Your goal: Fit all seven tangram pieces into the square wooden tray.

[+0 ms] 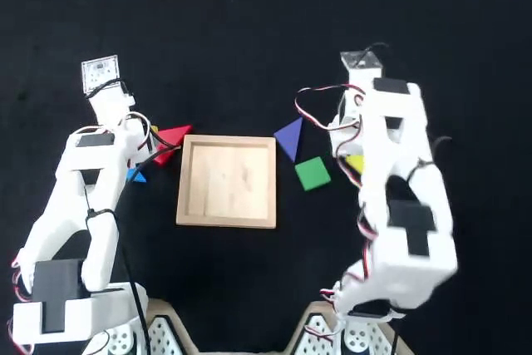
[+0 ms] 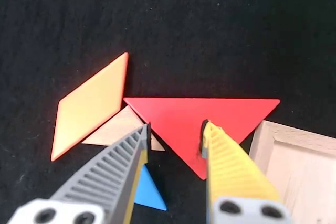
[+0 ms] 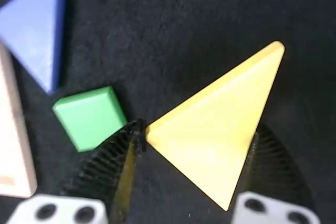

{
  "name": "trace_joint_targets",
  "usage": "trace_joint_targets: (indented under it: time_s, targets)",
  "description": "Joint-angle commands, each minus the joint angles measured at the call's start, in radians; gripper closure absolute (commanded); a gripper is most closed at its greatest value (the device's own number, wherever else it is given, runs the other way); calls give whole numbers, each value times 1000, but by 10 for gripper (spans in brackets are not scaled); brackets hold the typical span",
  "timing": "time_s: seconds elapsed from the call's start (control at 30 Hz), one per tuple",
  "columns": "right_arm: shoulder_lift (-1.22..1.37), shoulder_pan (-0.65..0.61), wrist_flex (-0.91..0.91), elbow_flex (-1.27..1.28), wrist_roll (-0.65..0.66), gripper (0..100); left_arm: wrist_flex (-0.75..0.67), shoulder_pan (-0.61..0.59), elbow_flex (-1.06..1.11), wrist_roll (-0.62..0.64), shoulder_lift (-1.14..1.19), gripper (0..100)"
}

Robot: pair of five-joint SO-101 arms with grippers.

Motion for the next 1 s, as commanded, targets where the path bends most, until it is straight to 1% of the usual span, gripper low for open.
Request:
trace_joint_targets:
  time_s: [0.0, 0.17, 0.23, 0.3, 0.4, 0.5, 0.6, 0.67, 0.77, 0.83, 0.9, 0.97]
  targets:
    - [-194, -28, -8, 56, 69, 730, -23, 13, -13, -2, -3, 823]
    - [-334, -166, -11, 145, 364, 730, -87, 5, 24, -2, -3, 823]
    - [-361, -229, -20, 160, 442, 730, -86, -1, 24, -2, -3, 823]
    - [-367, -288, -43, 162, 476, 730, -86, -25, 21, 6, -3, 823]
    - [-349, -387, -94, 157, 485, 730, -87, -79, 21, 14, -3, 823]
    - [-320, -493, -117, 157, 505, 730, -87, -128, 24, 87, -3, 823]
    - [-295, -601, -114, 162, 583, 730, -87, -157, 28, 114, -3, 823]
    - [-286, -660, -109, 163, 651, 730, -81, -199, 33, 114, -3, 823]
    - [-278, -703, -114, 163, 746, 730, -81, -312, 61, 114, -12, 823]
    - [-268, -717, -117, 163, 850, 730, -80, -377, 71, 114, -12, 823]
    - [-249, -735, -115, 163, 973, 730, -78, -400, 74, 114, -11, 823]
    - [-219, -749, -110, 162, 1060, 730, -78, -395, 74, 114, -8, 823]
